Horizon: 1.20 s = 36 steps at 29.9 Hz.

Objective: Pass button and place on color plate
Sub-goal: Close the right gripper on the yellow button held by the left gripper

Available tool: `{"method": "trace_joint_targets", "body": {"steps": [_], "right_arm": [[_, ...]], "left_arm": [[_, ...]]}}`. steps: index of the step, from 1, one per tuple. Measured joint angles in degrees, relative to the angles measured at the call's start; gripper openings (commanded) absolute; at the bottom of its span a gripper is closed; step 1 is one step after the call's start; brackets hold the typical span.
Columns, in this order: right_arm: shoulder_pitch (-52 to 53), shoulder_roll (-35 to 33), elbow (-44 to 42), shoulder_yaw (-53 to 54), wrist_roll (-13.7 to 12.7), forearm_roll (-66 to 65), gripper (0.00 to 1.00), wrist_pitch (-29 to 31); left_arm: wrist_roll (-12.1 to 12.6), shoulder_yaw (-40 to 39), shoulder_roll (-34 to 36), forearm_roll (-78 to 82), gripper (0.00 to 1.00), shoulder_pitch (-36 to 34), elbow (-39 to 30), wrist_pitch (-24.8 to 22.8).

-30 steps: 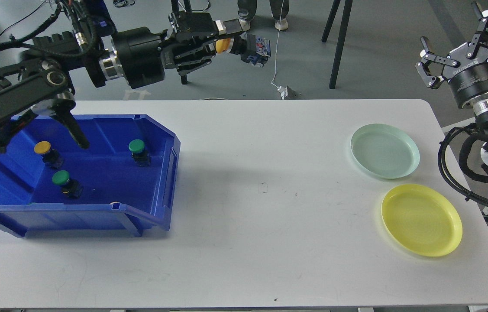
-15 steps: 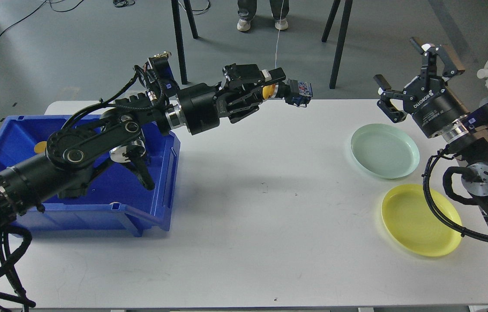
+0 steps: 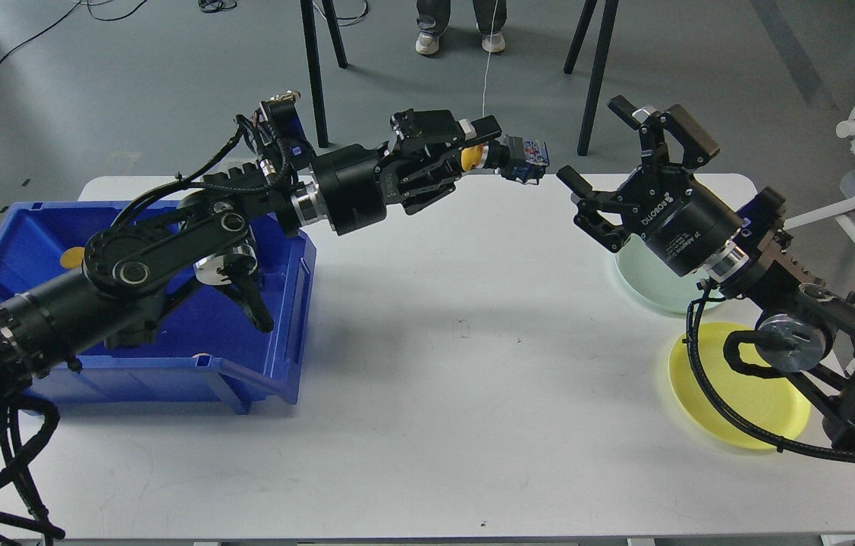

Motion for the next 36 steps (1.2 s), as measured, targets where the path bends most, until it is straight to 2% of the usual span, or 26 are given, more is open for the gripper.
{"method": "trace_joint_targets", "body": {"steps": [14, 24, 33, 36], "right_arm": [[-0.99, 7.16, 0.82, 0.07, 0.0, -3.76, 0.97, 0.0], [-0.89, 7.8, 0.95, 1.07, 0.0, -3.93, 0.85, 0.0], [-0.51, 8.32, 0.86, 1.18, 0.0, -3.96, 0.67, 0.0], [-0.38, 8.35, 0.73, 1.18, 0.0, -3.97, 0.64, 0.0]], "left_arm": [[0.0, -0.24, -0.02, -0.18, 0.18, 0.41, 0.0, 0.0], [0.0, -1.43, -0.02, -0.19, 0.18, 1.16, 0.0, 0.0], [0.0, -1.43, -0.02, -0.12, 0.18, 1.21, -0.03, 0.0], [0.0, -1.39, -0.02, -0.11, 0.18, 1.21, -0.03, 0.0]]}}
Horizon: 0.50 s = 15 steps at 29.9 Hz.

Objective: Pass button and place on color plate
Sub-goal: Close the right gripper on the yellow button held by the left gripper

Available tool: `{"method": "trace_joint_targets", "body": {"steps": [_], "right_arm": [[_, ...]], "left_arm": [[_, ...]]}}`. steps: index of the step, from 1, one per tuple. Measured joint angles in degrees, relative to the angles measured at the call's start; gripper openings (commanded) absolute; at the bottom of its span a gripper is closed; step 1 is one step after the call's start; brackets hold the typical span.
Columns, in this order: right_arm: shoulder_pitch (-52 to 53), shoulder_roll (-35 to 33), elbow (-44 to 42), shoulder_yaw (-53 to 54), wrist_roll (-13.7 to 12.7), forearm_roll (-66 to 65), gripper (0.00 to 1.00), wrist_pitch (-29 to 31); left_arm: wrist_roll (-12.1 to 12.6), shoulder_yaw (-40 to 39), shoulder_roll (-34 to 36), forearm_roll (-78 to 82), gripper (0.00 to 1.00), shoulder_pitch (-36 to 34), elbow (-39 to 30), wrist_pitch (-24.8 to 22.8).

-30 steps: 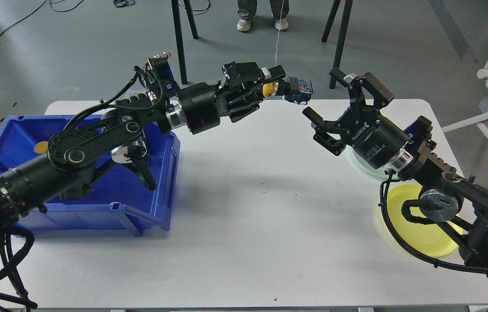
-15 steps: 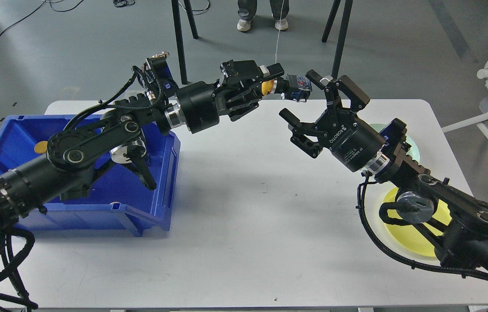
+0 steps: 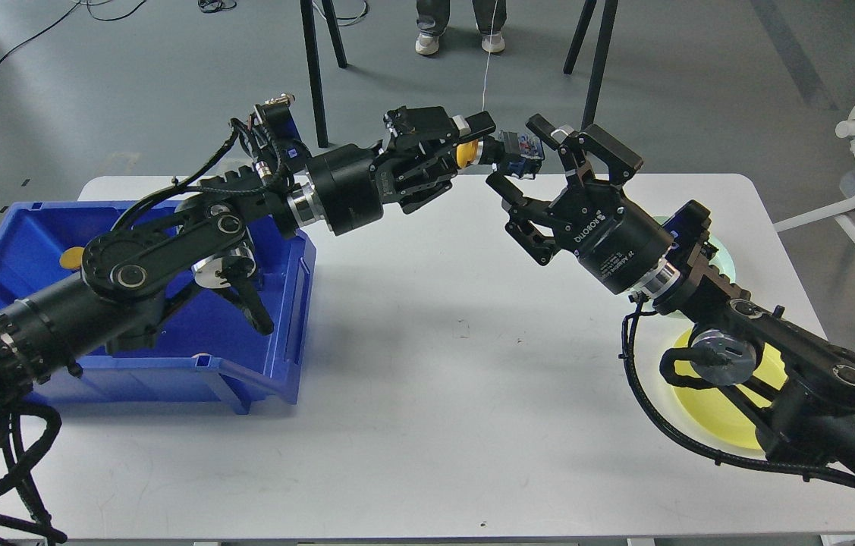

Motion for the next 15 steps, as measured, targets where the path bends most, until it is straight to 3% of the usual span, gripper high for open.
{"method": "trace_joint_targets", "body": {"steps": [5, 9, 15], "right_arm": [[0.07, 0.01, -0.28, -0.03, 0.0, -0.06, 0.58, 0.0], [0.13, 0.01, -0.43, -0.14, 0.0, -0.1, 0.46, 0.0], [0.13, -0.02, -0.43, -0.24, 0.0, -0.1, 0.15, 0.0]], "left_arm": [[0.0, 0.03, 0.0, 0.01, 0.18, 0.0, -0.04, 0.0], [0.0, 0.04, 0.0, 0.01, 0.18, 0.0, -0.06, 0.0], [0.0, 0.04, 0.0, 0.01, 0.18, 0.0, -0.06, 0.0]]}}
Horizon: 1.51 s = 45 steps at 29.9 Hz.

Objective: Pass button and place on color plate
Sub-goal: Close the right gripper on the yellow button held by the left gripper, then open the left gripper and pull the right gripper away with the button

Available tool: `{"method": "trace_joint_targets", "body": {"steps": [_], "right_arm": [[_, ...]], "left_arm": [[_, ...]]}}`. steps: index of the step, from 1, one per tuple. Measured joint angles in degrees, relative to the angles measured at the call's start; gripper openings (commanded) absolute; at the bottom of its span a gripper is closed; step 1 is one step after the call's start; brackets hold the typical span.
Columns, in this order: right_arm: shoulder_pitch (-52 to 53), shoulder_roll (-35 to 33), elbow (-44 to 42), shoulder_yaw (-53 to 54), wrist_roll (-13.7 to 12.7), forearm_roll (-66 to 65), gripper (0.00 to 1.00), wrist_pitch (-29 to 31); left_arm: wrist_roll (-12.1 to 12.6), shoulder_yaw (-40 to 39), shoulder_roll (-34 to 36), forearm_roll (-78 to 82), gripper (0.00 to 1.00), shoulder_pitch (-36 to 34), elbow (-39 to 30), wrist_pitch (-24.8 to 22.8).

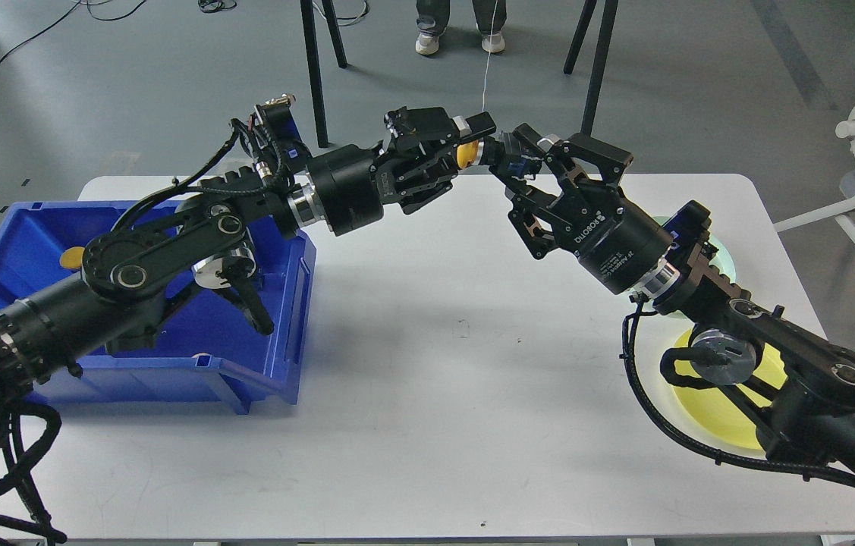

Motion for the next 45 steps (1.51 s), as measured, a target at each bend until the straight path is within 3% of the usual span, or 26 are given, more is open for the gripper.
{"method": "trace_joint_targets", "body": {"steps": [8, 13, 16, 19, 23, 35, 45], "right_arm": [[-0.08, 0.0, 0.06, 0.01, -0.02, -0.02, 0.07, 0.0], [-0.09, -0.01, 0.18, 0.01, -0.02, -0.01, 0.05, 0.0], [-0.09, -0.01, 0.21, 0.01, -0.02, -0.01, 0.05, 0.0], [-0.09, 0.0, 0.32, -0.05, -0.02, 0.03, 0.05, 0.0], [-0.08, 0.0, 0.48, -0.09, 0.05, 0.08, 0.05, 0.0], [-0.31, -1.2, 0.43, 0.7, 0.0, -0.07, 0.04, 0.0], [-6.82, -16.64, 0.06, 4.67, -0.01, 0.05, 0.04, -1.16]], "left_arm": [[-0.07, -0.06, 0.0, -0.02, 0.19, 0.03, -0.02, 0.0], [-0.05, -0.11, 0.01, -0.02, 0.28, 0.26, -0.19, 0.0], [-0.03, -0.17, 0.01, -0.02, 0.42, 0.4, -0.36, 0.0], [0.04, -0.68, -0.02, 0.03, 0.71, 0.53, -0.4, 0.0], [0.12, -3.66, -0.11, 0.03, 0.85, 2.14, -0.33, 0.0], [0.0, -6.24, -0.18, -0.01, 0.9, 3.51, -0.36, 0.0], [-0.01, -6.26, -0.18, -0.04, 0.91, 3.52, -0.27, 0.0]]}}
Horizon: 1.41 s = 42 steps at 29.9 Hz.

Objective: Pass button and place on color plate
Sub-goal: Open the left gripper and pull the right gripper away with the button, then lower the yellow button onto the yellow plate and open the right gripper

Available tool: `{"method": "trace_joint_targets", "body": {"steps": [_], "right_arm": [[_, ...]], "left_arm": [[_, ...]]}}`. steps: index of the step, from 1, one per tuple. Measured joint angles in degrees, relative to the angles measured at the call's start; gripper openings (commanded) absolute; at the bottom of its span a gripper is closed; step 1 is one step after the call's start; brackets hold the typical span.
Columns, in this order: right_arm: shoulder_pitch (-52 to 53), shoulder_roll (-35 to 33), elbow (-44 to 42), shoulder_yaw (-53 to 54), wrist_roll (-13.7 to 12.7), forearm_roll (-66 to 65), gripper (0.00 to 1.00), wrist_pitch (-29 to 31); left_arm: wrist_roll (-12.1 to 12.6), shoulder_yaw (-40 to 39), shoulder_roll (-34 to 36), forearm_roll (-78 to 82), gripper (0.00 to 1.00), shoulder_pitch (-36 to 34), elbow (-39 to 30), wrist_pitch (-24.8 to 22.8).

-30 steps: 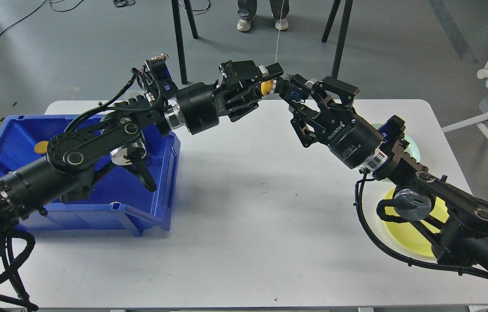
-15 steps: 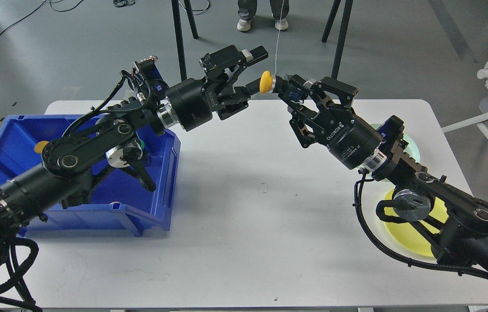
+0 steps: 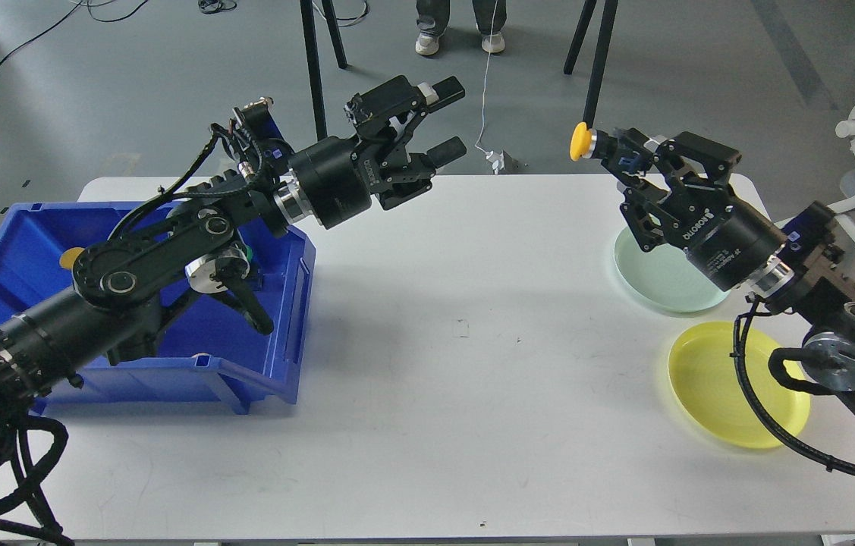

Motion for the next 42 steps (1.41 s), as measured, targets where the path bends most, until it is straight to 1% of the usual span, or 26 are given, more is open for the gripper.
{"method": "trace_joint_targets", "body": {"steps": [3, 9, 15, 25, 30, 42], "right_arm": [[-3.96, -3.42, -0.05, 1.62, 0.0, 0.02, 0.04, -0.32], [-12.16, -9.2, -0.47, 2.88, 0.0, 0.05, 0.04, -2.76], [-19.4, -12.0, -3.73, 2.91, 0.0, 0.48, 0.04, -3.04], [-26.13, -13.11, -7.62, 2.68, 0.0, 0.76, 0.04, -2.56], [-26.81, -12.62, -9.8, 1.69, 0.0, 0.68, 0.04, -2.44], [-26.84, -9.68, -10.93, -2.07, 0.01, 0.48, 0.07, -2.72]], "left_arm": [[0.0, 0.0, 0.0, 0.0, 0.91, 0.0, 0.01, 0.0], [0.0, 0.0, 0.01, 0.02, 0.91, 0.0, 0.01, 0.0], [0.0, 0.0, 0.01, 0.03, 0.91, 0.0, 0.02, 0.0], [0.0, 0.01, 0.01, 0.0, 0.92, 0.0, 0.03, 0.0], [0.0, 0.01, 0.01, -0.05, 0.92, 0.0, 0.02, 0.0], [0.02, 0.01, 0.01, -0.05, 0.92, 0.0, 0.01, 0.0]]}}
